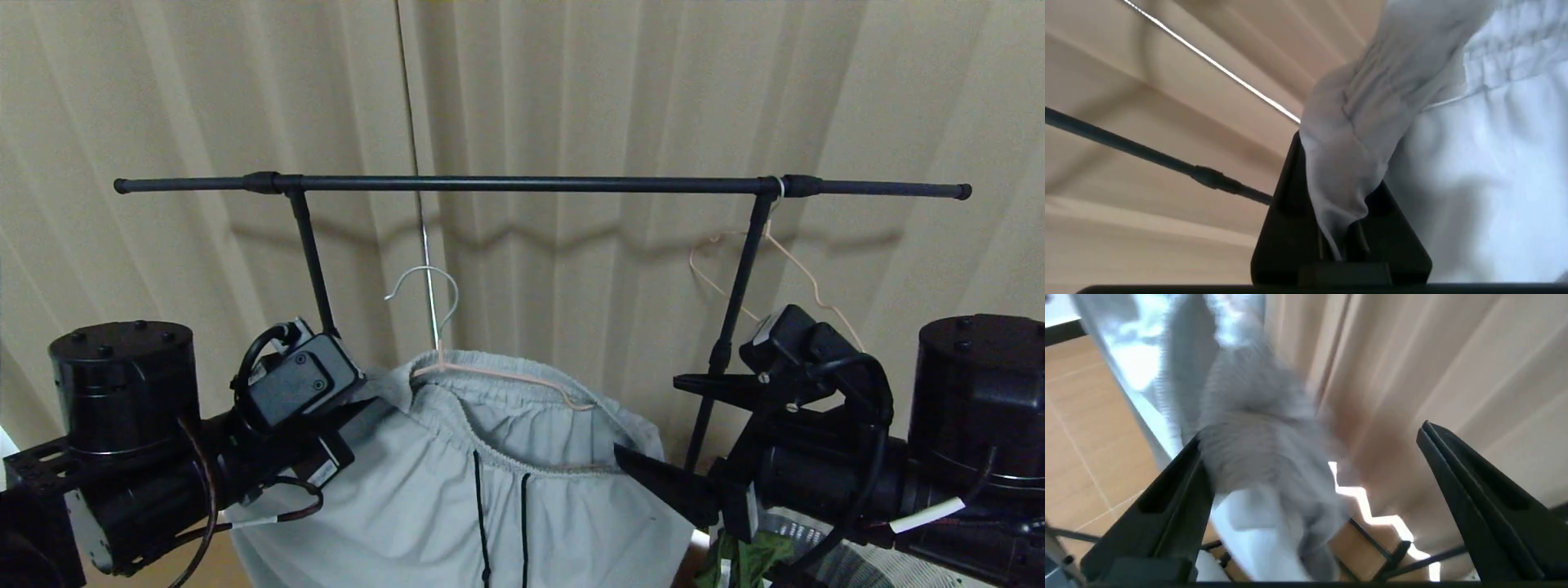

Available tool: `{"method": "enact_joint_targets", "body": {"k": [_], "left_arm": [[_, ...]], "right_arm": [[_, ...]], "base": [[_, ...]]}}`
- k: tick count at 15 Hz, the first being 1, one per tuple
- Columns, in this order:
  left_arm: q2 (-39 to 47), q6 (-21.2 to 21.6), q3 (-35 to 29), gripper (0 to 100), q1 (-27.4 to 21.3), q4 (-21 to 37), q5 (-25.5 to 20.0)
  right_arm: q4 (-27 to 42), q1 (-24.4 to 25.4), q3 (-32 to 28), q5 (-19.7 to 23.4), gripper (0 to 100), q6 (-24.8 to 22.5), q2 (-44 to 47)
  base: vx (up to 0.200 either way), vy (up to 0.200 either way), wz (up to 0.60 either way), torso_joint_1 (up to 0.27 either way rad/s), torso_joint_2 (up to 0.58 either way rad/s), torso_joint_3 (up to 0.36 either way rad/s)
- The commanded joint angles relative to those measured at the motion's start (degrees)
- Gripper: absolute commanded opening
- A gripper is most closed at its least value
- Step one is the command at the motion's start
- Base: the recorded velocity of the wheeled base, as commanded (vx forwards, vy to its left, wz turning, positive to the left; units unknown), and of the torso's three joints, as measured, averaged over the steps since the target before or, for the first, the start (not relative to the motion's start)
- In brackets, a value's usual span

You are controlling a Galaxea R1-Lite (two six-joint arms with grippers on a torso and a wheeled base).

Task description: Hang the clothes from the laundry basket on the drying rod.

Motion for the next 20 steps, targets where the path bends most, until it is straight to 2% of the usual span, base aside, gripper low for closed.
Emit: {"method": "enact_joint_targets", "body": {"k": [1,4,6,9,11,20], "left_arm": [[0.83,-0.22,-0.29,0,-0.36,-1.60,0.01],[3.29,-3.82,-1.26,0,-0.45,-5.65,4.84],[3.38,-6.11,-0.29,0,-3.17,-7.32,5.02],[3.20,-6.28,-0.11,0,-3.96,-7.32,4.84],[3.03,-6.11,0.50,0,-4.84,-7.40,4.84],[-0.49,-6.19,4.02,0,-7.22,-8.28,4.31]], "right_arm": [[-0.20,0.19,0.83,0.52,100,-0.23,0.60],[-0.29,0.10,0.83,3.15,100,-4.80,0.86],[-1.26,0.10,-1.20,3.94,100,-5.16,2.62],[-2.75,0.01,-5.15,3.86,100,-10.08,5.61],[-2.75,-0.34,-7.35,3.59,100,-11.75,7.72],[-2.84,-1.39,-15.43,3.33,100,-12.54,14.93]], "base": [[0.000,0.000,0.00,0.000,0.00,0.000],[0.000,0.000,0.00,0.000,0.00,0.000],[0.000,0.000,0.00,0.000,0.00,0.000],[0.000,0.000,0.00,0.000,0.00,0.000],[0.000,0.000,0.00,0.000,0.00,0.000],[0.000,0.000,0.00,0.000,0.00,0.000]]}}
